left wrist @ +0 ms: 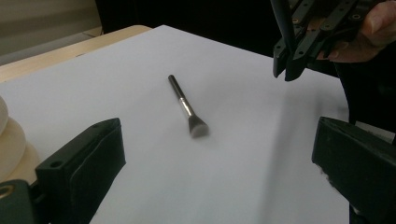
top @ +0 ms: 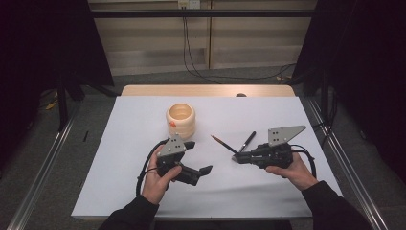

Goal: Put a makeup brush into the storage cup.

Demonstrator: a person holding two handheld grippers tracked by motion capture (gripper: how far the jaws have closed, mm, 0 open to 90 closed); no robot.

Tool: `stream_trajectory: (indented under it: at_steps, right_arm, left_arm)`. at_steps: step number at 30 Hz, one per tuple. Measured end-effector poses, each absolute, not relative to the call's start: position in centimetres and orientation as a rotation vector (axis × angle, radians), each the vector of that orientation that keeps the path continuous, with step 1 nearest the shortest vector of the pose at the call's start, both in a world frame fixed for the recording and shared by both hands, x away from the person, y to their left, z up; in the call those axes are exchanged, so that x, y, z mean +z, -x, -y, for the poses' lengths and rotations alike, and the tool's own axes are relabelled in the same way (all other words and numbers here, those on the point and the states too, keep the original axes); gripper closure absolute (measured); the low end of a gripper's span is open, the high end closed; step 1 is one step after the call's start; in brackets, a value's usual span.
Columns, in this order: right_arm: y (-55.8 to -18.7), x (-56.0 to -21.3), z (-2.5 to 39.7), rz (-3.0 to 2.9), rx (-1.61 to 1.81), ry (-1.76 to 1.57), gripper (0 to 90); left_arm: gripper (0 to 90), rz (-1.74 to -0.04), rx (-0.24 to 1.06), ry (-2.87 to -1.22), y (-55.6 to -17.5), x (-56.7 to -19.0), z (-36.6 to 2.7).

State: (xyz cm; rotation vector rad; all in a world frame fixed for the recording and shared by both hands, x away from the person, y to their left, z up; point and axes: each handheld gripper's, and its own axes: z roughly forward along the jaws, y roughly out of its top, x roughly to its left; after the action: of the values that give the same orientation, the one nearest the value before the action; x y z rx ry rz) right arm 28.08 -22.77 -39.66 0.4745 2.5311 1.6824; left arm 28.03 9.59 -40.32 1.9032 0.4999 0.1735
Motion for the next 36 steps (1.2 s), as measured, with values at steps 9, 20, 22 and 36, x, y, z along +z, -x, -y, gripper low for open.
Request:
stream_trajectory:
  at_steps: [9,20,22,36]
  right_arm:
    - [-28.2,-39.7,23.1,-2.456,1.764,-0.522,85.7]
    - [-28.2,-40.0,22.5,-2.440,1.794,-0.529,85.7]
    - [-28.2,-40.1,22.5,-2.445,1.797,-0.527,85.7]
    - [-28.3,-40.3,22.5,-2.427,1.790,-0.560,85.7]
  left_arm:
    - [2.7,-0.482,0.180,-1.858,-27.8,-40.1,-9.2]
    - [5.8,-0.497,0.178,-1.808,-27.9,-39.0,-7.7]
    - [10.4,-0.486,0.224,-1.822,-27.8,-38.7,-7.3]
    - [19.5,-0.446,0.213,-1.799,-28.5,-36.9,-5.1]
